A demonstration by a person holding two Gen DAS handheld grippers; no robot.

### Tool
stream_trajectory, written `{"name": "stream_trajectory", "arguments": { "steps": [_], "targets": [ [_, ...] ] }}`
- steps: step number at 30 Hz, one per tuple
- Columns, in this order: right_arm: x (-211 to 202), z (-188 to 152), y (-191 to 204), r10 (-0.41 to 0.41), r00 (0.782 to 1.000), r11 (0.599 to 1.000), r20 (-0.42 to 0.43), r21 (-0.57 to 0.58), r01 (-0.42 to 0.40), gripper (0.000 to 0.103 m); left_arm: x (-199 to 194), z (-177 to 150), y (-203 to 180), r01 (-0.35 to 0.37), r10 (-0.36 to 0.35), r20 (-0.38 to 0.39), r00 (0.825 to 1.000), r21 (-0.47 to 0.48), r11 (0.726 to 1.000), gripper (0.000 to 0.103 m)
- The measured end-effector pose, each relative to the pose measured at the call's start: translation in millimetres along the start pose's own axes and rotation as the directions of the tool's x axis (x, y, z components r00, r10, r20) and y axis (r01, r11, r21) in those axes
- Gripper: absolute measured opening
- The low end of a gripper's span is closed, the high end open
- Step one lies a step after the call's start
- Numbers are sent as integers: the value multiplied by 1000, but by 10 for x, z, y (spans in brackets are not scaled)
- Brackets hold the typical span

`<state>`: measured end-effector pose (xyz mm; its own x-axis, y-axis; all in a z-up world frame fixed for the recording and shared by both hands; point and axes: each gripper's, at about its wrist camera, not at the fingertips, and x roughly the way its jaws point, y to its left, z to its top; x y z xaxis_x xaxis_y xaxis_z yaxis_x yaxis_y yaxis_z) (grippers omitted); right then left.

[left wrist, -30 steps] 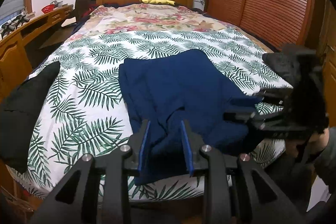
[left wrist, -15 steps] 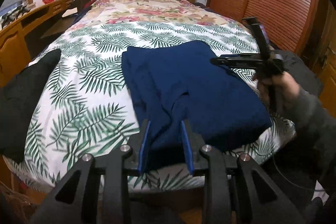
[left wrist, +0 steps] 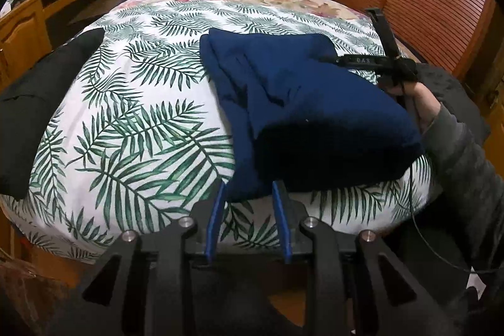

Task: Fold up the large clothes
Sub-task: 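Grasp the folded jacket's end with the right gripper while the left gripper holds the other end, then lift the folded navy jacket off the duvet with both grippers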

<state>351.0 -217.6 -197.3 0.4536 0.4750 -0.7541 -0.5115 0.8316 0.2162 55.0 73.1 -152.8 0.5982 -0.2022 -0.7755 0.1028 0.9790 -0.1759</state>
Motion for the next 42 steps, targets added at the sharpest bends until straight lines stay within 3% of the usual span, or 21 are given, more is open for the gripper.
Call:
{"name": "stream_trajectory", "arguments": {
  "steps": [13, 19, 23, 25, 28, 29, 31, 42],
  "targets": [
    [38, 11, -92, 52, 999, 998, -10, 46, -51, 78, 293, 49, 5, -22, 22, -32, 999, 4, 1000, 31],
    [179, 217, -269, 145, 989, 982, -42, 126, -138, 78, 297, 14, -92, -43, 44, -14, 999, 35, 998, 31],
    [259, 359, -265, 148, 986, 980, -79, 145, -136, 77, 286, 13, -93, -34, 34, -7, 999, 38, 999, 30],
    [273, 387, -216, 127, 988, 985, -91, 132, -115, 70, 289, 9, -90, -24, 24, 4, 1000, 31, 999, 30],
    [174, 399, -69, 97, 993, 993, -63, 72, -92, 41, 292, -24, -94, -13, 12, 28, 1000, 31, 999, 26],
    [136, 397, -25, 82, 995, 995, -53, 52, -80, 31, 286, -32, -95, -12, 10, 37, 999, 31, 999, 19],
    [52, 402, 36, 69, 997, 997, -31, 29, -68, 20, 257, -39, -81, 2, -3, 56, 998, 24, 1000, 12],
    [-511, 673, 608, 4, 993, 998, 118, -62, 3, 13, -111, 82, 43, 73, -75, 168, 983, 20, 997, 6]
  ]
}}
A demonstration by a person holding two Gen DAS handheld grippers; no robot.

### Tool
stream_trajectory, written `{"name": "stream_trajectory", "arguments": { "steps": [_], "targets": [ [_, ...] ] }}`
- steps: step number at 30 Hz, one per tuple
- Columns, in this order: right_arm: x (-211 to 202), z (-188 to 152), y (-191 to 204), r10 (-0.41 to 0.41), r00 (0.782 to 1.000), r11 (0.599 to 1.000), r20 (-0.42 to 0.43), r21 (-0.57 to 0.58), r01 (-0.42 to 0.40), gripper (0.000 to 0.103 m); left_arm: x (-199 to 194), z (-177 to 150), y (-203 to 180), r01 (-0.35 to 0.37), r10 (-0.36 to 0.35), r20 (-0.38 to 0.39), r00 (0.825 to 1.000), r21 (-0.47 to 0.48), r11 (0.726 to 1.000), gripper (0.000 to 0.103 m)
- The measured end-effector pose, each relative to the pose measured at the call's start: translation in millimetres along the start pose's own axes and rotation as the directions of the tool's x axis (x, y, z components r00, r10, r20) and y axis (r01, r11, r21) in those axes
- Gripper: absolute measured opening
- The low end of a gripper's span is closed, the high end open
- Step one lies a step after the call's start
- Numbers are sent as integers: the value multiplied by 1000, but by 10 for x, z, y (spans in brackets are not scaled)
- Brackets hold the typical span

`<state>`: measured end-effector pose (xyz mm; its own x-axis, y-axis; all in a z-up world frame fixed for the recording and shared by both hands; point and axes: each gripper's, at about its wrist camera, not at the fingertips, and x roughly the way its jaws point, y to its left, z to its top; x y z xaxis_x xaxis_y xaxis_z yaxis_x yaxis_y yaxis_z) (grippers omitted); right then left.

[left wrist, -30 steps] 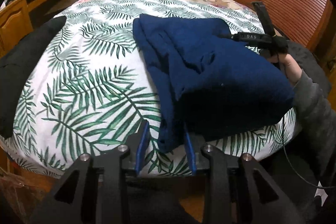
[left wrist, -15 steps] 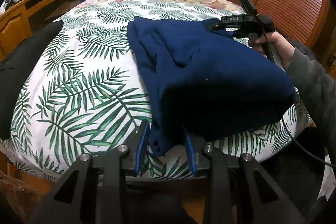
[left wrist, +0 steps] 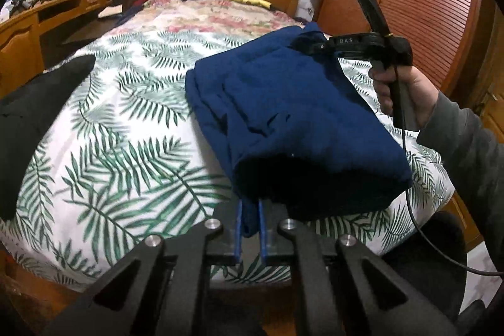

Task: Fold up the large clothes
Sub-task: 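Lift the folded navy jacket off the duvet with both grippers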

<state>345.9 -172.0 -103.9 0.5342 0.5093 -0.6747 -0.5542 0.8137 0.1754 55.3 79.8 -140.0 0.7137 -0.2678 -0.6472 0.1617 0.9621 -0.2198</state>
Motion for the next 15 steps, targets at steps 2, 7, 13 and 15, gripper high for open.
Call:
{"name": "stream_trajectory", "arguments": {
  "steps": [2, 7, 13, 15],
  "targets": [
    [-73, 88, 140, -1, 1000, 1000, 22, -20, 1, 13, -71, 36, 51, -6, 6, 19, 1000, 0, 1000, 6],
    [-66, 338, 531, 27, 999, 998, 40, -55, -25, 13, -317, 164, 414, -60, 62, 78, 995, -29, 998, 6],
    [188, 582, 1051, 53, 998, 995, 39, -87, -49, 13, -593, 276, 978, -117, 124, 123, 985, -65, 991, 6],
    [263, 678, 1271, 66, 996, 993, 51, -102, -61, 13, -723, 315, 1161, -139, 149, 144, 978, -76, 987, 6]
  ]
}}
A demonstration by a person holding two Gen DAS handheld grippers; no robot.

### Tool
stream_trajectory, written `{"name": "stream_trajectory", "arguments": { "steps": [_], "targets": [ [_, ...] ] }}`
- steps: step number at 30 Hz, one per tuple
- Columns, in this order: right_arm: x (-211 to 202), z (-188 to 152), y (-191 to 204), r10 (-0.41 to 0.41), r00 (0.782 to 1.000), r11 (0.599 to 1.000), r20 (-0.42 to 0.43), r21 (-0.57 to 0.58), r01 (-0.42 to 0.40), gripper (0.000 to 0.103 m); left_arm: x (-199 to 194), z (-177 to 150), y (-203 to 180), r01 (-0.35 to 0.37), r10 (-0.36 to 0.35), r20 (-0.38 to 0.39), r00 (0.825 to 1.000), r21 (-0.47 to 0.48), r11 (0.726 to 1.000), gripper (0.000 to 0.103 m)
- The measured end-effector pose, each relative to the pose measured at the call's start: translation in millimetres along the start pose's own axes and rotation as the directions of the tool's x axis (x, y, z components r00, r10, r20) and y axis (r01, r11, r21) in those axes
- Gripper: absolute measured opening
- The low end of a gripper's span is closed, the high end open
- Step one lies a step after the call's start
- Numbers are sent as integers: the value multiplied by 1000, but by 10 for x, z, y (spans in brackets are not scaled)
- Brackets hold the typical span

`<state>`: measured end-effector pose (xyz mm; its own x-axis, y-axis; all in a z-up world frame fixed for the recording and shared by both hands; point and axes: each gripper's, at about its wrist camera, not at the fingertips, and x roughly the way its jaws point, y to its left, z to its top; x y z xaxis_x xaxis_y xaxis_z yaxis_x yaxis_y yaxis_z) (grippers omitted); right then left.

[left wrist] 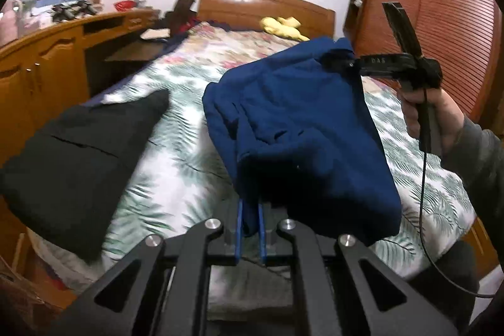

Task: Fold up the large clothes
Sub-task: 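Lift the folded navy jacket off the duvet with both grippers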

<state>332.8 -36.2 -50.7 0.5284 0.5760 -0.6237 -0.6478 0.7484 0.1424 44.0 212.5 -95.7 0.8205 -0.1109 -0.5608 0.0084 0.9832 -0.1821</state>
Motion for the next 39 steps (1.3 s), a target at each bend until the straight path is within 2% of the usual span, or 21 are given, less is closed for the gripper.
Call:
{"name": "stream_trajectory", "arguments": {
  "steps": [7, 11, 20, 27, 30, 33, 36, 39],
  "targets": [
    [230, 440, 611, 50, 998, 998, 40, -44, -48, 13, -293, 255, 604, -82, 85, 79, 993, -33, 996, 6],
    [395, 720, 1057, 84, 994, 993, 66, -89, -78, 13, -459, 373, 1088, -124, 133, 110, 985, -86, 989, 6],
    [901, 1020, 2049, 156, 984, 972, 84, -190, -137, 13, -746, 428, 2109, -262, 290, 137, 947, -194, 945, 6],
    [1314, 1039, 2510, 216, 974, 960, 60, -196, -201, 13, -852, 337, 2728, -350, 400, 138, 906, -289, 891, 6],
    [1591, 960, 2662, 219, 976, 960, 19, -184, -212, 13, -815, 305, 2914, -383, 435, 118, 892, -311, 870, 6],
    [1810, 819, 2766, 201, 979, 958, -27, -204, -202, 13, -689, 200, 3032, -413, 452, 67, 889, -304, 858, 6],
    [2103, 619, 2777, 145, 982, 958, -119, -231, -169, 14, -568, 112, 3027, -435, 464, 34, 885, -292, 852, 6],
    [2140, 433, 2731, 71, 990, 949, -122, -297, -105, 17, -518, 82, 2985, -463, 487, 21, 873, -276, 842, 6]
  ]
}}
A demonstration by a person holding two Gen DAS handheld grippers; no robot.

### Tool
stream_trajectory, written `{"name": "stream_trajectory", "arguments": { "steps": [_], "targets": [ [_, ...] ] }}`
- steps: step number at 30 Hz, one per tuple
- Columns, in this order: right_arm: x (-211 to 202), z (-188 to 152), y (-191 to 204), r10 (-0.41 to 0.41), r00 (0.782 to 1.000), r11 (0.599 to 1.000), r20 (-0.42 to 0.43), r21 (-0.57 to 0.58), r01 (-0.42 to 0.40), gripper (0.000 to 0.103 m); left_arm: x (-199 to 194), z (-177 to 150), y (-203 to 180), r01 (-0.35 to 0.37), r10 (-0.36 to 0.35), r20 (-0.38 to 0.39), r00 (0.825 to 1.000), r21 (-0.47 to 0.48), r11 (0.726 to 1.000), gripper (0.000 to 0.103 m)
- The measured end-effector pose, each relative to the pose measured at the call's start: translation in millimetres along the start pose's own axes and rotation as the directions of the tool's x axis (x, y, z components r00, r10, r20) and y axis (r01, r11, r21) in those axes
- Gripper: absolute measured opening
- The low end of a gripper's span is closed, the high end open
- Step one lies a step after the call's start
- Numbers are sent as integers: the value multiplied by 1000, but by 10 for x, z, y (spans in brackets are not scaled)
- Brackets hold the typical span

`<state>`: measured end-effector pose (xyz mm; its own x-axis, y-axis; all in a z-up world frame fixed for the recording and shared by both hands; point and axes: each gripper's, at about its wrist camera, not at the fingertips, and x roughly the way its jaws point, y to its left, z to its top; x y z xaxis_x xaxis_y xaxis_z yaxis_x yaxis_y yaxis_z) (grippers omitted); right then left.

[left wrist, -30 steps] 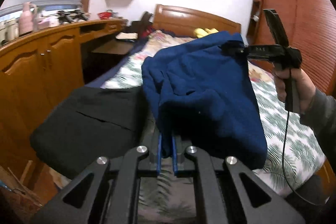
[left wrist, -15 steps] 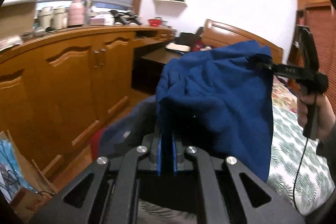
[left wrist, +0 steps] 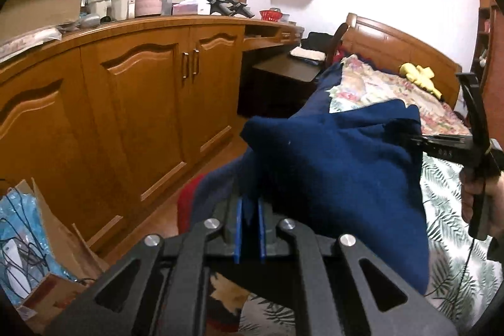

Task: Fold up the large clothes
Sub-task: 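Lift the folded navy jacket off the duvet with both grippers, then carry the folded jacket with both grippers toward the bed edge by the cabinets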

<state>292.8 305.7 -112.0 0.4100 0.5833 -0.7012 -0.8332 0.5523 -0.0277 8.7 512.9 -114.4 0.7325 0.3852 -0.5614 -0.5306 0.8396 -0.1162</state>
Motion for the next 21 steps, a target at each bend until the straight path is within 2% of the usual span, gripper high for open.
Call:
{"name": "stream_trajectory", "arguments": {
  "steps": [4, 7, 10, 15, 19, 21],
  "targets": [
    [-160, -116, -89, 6, 1000, 1000, 12, 23, -6, 17, 15, -35, -14, -50, 51, -18, 999, 10, 999, 7],
    [-386, -137, -39, 16, 999, 1000, 43, -3, -16, 17, 34, -70, 62, -64, 63, -31, 998, -11, 998, 10],
    [-679, -167, 42, 47, 995, 999, 89, -24, -45, 23, 29, -125, 148, -56, 54, -44, 998, -41, 998, 11],
    [-1008, -256, 222, 102, 985, 994, 139, -57, -94, 32, -81, -215, 164, -80, 79, -45, 996, -38, 996, 13],
    [-1030, -348, 388, 139, 982, 988, 127, -82, -129, 38, -216, -215, 151, -82, 81, -36, 996, -25, 996, 16],
    [-976, -413, 485, 160, 981, 984, 111, -94, -150, 39, -306, -216, 134, -84, 84, -28, 996, -10, 996, 21]
  ]
}}
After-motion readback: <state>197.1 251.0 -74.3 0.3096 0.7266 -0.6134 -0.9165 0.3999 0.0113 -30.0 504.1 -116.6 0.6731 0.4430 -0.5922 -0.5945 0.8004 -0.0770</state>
